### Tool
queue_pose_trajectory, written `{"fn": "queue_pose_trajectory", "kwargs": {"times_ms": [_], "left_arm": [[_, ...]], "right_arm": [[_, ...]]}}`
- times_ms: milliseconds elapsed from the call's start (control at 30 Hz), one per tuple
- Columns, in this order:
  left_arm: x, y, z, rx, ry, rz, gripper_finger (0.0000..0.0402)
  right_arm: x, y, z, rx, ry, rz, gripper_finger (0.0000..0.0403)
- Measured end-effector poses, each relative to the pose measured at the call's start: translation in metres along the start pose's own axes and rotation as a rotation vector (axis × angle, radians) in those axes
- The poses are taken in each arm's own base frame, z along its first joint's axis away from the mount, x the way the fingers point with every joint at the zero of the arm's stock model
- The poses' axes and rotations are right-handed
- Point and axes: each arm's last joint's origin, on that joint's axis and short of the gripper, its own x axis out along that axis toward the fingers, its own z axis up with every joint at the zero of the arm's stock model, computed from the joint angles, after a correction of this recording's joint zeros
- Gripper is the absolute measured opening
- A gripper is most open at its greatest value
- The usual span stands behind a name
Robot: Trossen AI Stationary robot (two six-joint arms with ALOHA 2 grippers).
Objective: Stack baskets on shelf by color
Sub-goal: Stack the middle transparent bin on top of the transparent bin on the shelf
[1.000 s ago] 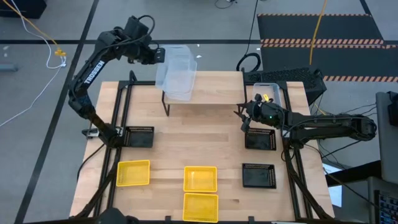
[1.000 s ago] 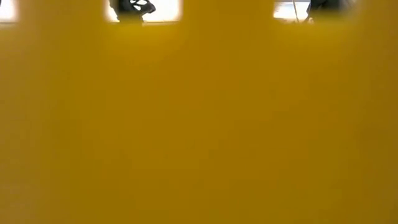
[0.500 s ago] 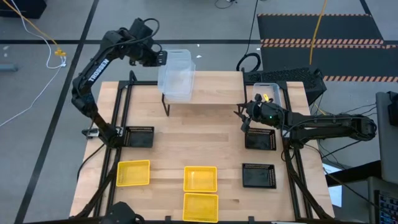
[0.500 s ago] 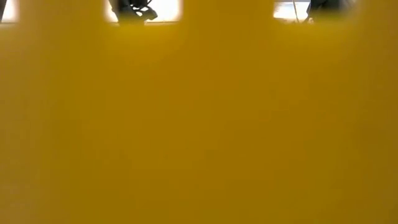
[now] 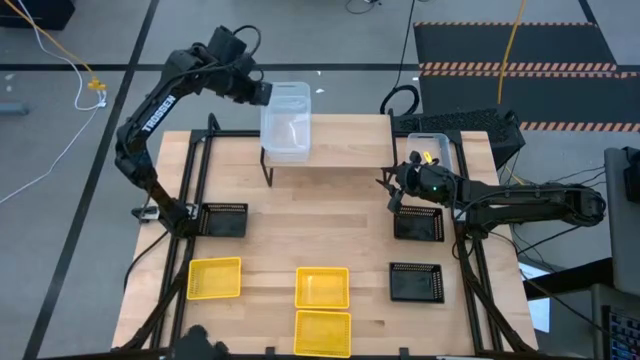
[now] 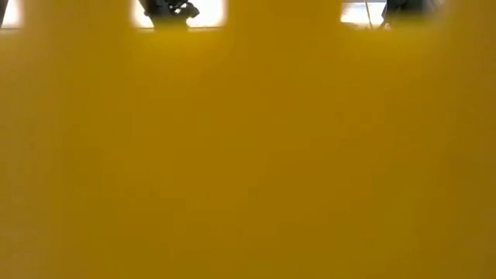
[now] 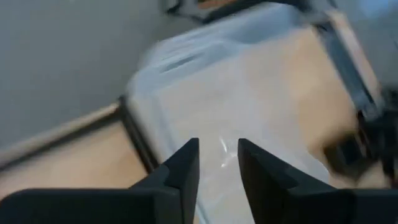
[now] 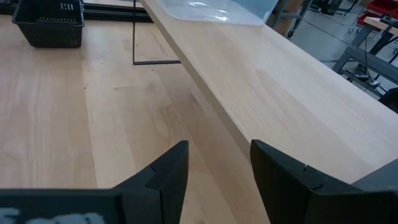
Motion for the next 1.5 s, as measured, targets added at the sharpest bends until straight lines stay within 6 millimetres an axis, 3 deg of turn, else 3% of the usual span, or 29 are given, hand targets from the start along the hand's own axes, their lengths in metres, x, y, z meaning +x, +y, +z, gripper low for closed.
{"fn": "queue_pose_trajectory", "kwargs": {"times_ms": [167, 333, 433, 600, 733, 1000, 1267, 1500], "left_arm": [[-0.011, -0.041, -0.015, 0.521, -0.055, -0.104, 0.0124], [-0.004, -0.094, -0.045, 0.968, -0.044, -0.073, 0.0124], [0.01, -0.121, -0.061, 1.08, -0.021, -0.031, 0.0124], [0.032, -0.148, -0.074, 1.045, -0.026, 0.013, 0.0124], [0.051, -0.152, -0.076, 1.002, 0.02, 0.042, 0.0124], [0.075, -0.133, -0.063, 0.934, 0.091, 0.122, 0.0124], [0.077, -0.125, -0.059, 0.886, 0.126, 0.061, 0.0132], [0.076, -0.126, -0.063, 0.894, 0.156, 0.057, 0.0194]], "right_arm": [[0.0, 0.0, 0.0, 0.004, 0.0, 0.0, 0.0169], [0.0, 0.0, -0.001, 0.036, 0.008, 0.001, 0.0169], [0.0, 0.0, -0.002, 0.056, 0.021, 0.002, 0.0169], [0.0, 0.001, -0.004, 0.095, 0.036, 0.004, 0.0169], [0.0, 0.001, -0.006, 0.125, 0.056, 0.005, 0.0169], [0.0, 0.001, -0.008, 0.156, 0.079, 0.005, 0.0169], [-0.001, 0.002, -0.01, 0.167, 0.107, 0.005, 0.0169], [-0.001, 0.002, -0.01, 0.167, 0.107, 0.005, 0.0169]]}}
